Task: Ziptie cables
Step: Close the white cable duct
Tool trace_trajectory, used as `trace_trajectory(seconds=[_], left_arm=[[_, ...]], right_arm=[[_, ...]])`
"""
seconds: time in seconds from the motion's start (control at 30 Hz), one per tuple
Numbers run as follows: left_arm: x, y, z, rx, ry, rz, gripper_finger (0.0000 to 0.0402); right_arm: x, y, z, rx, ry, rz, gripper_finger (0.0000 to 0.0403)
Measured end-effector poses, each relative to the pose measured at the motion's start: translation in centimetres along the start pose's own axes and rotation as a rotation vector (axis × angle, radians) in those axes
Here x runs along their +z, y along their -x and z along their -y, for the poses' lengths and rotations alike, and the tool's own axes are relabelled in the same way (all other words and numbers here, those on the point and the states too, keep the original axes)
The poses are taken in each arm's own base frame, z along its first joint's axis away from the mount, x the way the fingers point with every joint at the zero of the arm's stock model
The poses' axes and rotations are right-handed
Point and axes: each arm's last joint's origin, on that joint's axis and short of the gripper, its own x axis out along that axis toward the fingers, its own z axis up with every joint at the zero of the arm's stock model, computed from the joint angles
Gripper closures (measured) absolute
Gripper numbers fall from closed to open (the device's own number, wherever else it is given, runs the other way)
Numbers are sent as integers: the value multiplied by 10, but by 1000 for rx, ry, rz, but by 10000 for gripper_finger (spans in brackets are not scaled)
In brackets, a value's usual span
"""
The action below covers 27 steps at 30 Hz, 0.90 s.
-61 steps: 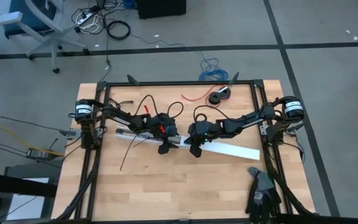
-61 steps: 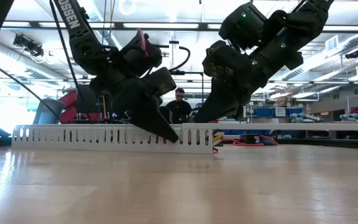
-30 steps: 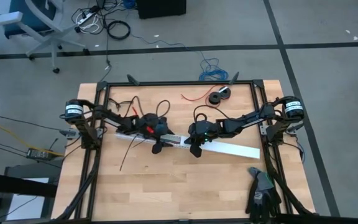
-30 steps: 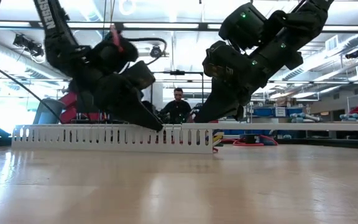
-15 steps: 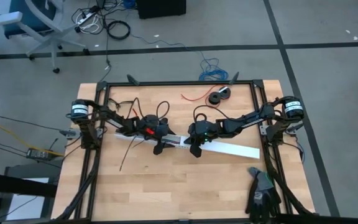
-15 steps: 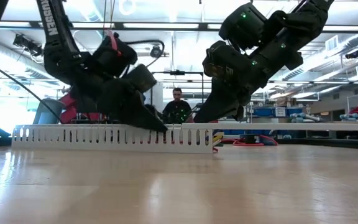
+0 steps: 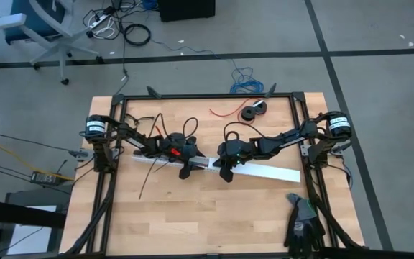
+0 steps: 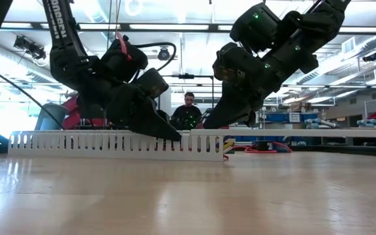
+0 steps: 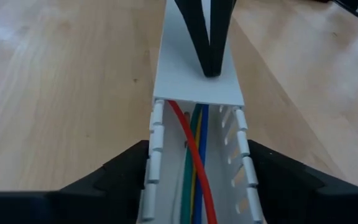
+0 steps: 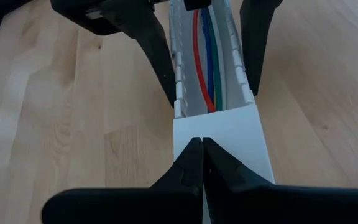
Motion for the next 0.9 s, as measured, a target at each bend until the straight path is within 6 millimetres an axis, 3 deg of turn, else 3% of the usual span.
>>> trace_trajectory(seconds=[0.2,0.63,0.9], left_arm=[[0,0,0,0,1,-1,158],[1,0,0,-6,7,6,160],[1,0,1,-13,6,7,160]], right_arm=[[0,0,0,3,0,6,403],[18,0,10,1,-4,96,403],[26,8,0,14,51,166,403]])
